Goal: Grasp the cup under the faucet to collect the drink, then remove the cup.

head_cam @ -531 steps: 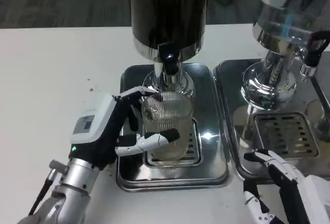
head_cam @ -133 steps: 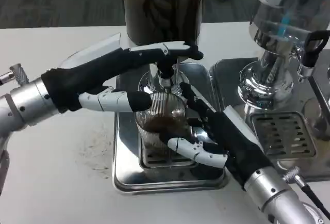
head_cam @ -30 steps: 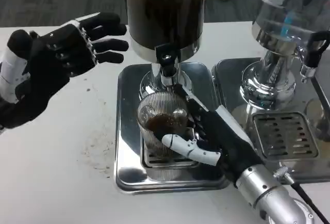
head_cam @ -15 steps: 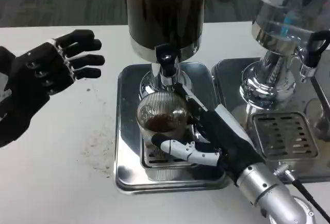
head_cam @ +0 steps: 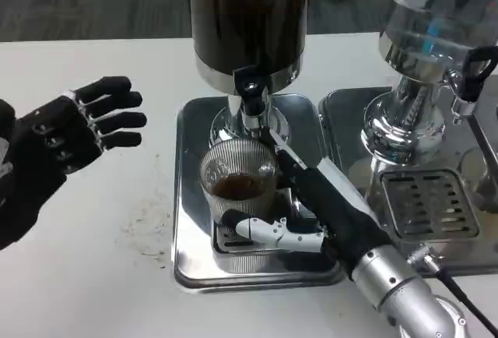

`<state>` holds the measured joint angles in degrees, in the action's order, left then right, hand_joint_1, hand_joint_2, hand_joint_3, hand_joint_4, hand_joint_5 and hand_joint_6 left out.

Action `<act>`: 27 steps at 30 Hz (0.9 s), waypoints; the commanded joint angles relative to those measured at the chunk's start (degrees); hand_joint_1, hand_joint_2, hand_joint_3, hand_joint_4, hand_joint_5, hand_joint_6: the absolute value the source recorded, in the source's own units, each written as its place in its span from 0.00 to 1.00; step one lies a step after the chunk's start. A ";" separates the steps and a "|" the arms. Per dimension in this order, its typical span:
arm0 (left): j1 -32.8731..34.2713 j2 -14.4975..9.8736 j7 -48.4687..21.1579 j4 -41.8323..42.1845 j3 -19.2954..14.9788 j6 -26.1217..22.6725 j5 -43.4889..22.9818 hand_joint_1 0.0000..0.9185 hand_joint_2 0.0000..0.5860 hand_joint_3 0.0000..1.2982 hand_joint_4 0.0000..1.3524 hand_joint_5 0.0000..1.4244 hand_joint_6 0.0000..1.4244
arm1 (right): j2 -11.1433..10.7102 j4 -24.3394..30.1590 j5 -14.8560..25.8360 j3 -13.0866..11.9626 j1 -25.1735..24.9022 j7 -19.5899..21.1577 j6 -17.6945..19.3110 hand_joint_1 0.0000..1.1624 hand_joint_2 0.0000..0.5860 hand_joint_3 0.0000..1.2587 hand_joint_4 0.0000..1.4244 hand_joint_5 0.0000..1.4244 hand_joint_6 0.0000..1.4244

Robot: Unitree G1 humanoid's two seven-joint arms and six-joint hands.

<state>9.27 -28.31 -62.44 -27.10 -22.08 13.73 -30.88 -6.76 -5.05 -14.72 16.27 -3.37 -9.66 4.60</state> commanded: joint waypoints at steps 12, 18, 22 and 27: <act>-2.04 -0.43 1.57 0.83 -0.51 -0.15 0.16 0.00 0.17 0.19 0.15 0.16 0.19 | 1.21 -1.90 -1.87 1.42 -0.96 1.60 -2.07 0.59 0.33 0.00 0.00 0.00 0.06; -2.65 -0.44 1.99 1.40 -0.42 -0.25 0.16 0.00 0.17 0.20 0.15 0.16 0.19 | 1.80 -3.35 -2.10 1.52 -1.46 2.35 -1.82 0.57 0.33 0.00 0.00 0.00 0.06; -2.96 -0.49 2.23 1.65 -0.45 -0.42 0.16 0.00 0.17 0.20 0.15 0.16 0.19 | 2.10 -4.16 -2.25 1.58 -1.80 2.82 -1.54 0.57 0.33 0.00 0.00 0.00 0.05; -3.23 -0.57 2.65 1.66 -0.58 -0.39 0.16 0.00 0.17 0.20 0.16 0.16 0.19 | 2.21 -5.12 -2.29 1.70 -2.37 2.99 -1.29 0.57 0.33 0.00 0.00 0.00 0.05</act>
<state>6.73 -28.32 -60.19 -25.95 -22.17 13.73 -30.86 -4.90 -8.90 -16.75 17.31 -5.26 -6.66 3.31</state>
